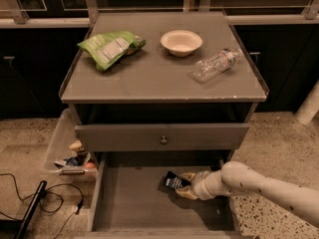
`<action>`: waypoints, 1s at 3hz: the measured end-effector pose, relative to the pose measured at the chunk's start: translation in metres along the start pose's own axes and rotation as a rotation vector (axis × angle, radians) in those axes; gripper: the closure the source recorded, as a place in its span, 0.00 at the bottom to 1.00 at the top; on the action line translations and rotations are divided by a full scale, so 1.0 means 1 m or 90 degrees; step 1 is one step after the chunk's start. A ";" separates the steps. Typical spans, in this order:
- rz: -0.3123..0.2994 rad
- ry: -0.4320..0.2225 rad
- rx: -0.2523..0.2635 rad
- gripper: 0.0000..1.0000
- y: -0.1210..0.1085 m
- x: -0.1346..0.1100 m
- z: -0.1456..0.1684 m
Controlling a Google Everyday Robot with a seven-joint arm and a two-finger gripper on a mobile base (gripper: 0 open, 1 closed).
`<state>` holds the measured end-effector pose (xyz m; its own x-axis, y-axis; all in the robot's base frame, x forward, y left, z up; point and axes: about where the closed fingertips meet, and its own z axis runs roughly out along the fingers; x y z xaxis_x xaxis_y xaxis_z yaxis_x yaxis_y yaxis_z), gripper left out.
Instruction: Place rxbar blueberry into middle drawer
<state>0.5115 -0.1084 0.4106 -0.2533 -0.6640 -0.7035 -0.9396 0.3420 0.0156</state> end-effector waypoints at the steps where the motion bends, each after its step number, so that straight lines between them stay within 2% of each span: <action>1: -0.020 0.003 -0.019 1.00 0.000 0.015 0.019; 2: -0.020 0.002 -0.019 0.81 0.001 0.015 0.020; 3: -0.020 0.002 -0.019 0.58 0.001 0.015 0.020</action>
Offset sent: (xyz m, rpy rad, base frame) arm 0.0002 0.0026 -0.0202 -0.0032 -0.0006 0.0364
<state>0.5117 -0.1047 0.3853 -0.2239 -0.6762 -0.7019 -0.9537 0.3004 0.0148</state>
